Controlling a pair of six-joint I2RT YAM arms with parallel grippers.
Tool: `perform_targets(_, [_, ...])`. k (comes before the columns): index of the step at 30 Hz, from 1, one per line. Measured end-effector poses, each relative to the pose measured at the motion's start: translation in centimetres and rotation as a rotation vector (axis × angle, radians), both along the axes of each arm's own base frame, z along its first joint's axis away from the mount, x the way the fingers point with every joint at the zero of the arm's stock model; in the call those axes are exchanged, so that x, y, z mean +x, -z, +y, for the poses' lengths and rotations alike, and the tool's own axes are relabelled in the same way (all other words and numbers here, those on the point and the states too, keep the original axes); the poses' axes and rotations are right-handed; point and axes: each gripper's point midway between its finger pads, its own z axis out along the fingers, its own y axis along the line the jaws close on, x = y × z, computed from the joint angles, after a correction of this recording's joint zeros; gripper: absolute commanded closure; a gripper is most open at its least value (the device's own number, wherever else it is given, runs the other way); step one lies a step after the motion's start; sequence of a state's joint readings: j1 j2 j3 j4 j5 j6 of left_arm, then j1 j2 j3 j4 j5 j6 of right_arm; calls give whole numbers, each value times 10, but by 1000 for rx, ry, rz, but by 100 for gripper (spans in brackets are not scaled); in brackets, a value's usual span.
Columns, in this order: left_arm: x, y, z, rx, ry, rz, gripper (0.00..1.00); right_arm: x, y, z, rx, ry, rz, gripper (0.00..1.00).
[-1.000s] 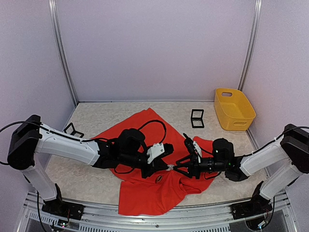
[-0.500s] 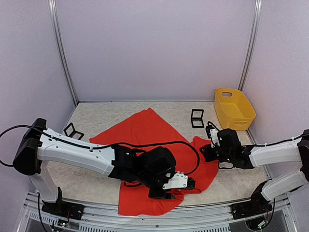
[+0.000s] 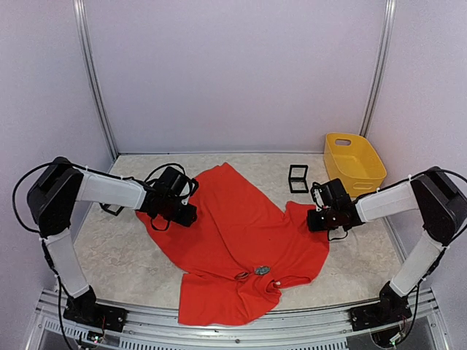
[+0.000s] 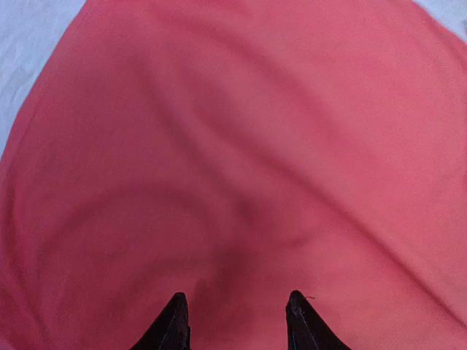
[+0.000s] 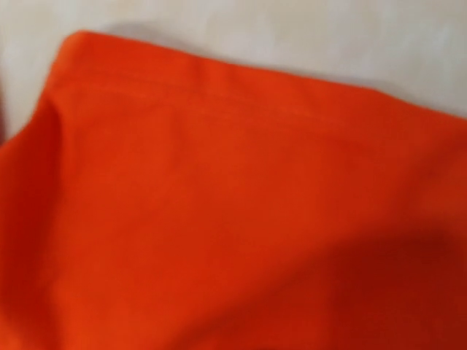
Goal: Pin the brooch onto the clothing
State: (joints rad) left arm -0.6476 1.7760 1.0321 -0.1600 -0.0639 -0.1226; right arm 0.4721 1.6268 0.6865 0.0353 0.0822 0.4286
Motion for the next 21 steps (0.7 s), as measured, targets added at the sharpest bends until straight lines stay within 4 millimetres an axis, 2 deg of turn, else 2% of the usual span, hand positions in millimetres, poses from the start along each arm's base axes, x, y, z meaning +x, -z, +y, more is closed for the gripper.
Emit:
perform_targets(2, [9, 39, 28, 55, -107, 74, 59, 15, -1, -3, 2, 11, -2, 87])
perform_targets(8, [72, 39, 70, 31, -317, 11, 60, 56, -2, -22, -33, 49, -10, 87])
perform_targets(13, [101, 37, 92, 26, -391, -18, 57, 75, -6, -25, -106, 30, -5, 89])
perform_targets(18, [101, 32, 88, 48, -360, -46, 54, 74, -27, -16, -149, -47, -37, 92])
perform_targets(19, [95, 28, 84, 53, -344, -55, 55, 70, -37, -7, -152, -87, -57, 93])
perform_targets(21, [78, 10, 71, 54, -301, -80, 58, 55, -61, 26, -136, -204, -113, 96])
